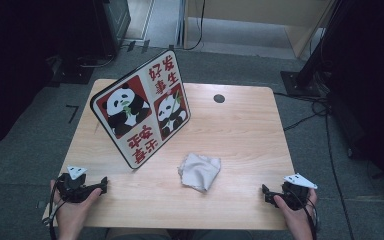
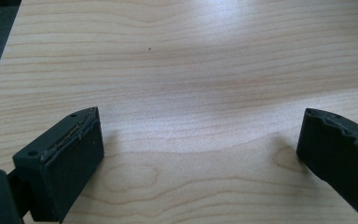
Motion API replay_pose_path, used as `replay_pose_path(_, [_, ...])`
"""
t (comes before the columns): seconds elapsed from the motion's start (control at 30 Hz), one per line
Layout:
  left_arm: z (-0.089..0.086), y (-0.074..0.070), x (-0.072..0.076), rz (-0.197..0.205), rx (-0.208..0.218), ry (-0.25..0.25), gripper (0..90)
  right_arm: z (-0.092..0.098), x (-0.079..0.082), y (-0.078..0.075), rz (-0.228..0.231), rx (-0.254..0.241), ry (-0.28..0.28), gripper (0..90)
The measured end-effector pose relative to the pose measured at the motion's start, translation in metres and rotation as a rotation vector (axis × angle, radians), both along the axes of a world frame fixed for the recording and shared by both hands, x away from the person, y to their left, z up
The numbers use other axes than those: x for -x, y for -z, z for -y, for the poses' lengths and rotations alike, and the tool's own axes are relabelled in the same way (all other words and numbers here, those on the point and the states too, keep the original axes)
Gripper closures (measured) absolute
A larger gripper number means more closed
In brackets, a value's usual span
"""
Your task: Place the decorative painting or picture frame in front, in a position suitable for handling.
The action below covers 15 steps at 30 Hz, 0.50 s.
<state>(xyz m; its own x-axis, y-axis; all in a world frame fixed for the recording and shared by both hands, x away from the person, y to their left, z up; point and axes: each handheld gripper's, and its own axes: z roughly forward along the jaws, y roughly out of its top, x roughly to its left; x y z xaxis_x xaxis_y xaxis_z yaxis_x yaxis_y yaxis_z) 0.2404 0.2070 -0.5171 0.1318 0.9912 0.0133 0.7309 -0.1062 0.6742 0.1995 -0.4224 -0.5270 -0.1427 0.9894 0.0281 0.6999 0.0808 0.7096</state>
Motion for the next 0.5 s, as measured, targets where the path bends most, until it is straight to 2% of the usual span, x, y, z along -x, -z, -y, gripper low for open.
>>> replay_pose_path(0.03, [0.000, -0.001, 0.001, 0.003, -0.009, -0.003, 0.4, 0.000, 0.000, 0.000, 0.000, 0.000, 0.001, 0.0])
replay_pose_path(0.13, [-0.001, -0.005, 0.004, 0.035, 0.021, -0.027, 0.5, 0.000, -0.001, 0.000, -0.001, -0.001, 0.003, 0.0])
replay_pose_path(0.23, [0.002, -0.010, 0.007, 0.064, 0.005, -0.022, 0.5, 0.000, -0.001, 0.000, -0.001, 0.000, 0.007, 0.0])
replay_pose_path(0.3, [0.004, -0.016, 0.009, 0.090, 0.018, -0.009, 0.5, 0.000, -0.002, 0.000, 0.000, 0.001, 0.007, 0.0])
replay_pose_path(0.33, [0.008, -0.021, 0.010, 0.120, 0.033, 0.008, 0.5, 0.000, -0.002, 0.000, -0.001, 0.000, 0.005, 0.0])
replay_pose_path(0.37, [0.008, -0.021, 0.010, 0.120, 0.033, 0.008, 0.7, 0.000, -0.002, 0.000, -0.001, 0.000, 0.005, 0.0])
replay_pose_path(0.5, [0.020, -0.026, 0.009, 0.144, 0.038, 0.061, 0.8, 0.000, -0.003, 0.000, 0.000, -0.002, 0.009, 0.0])
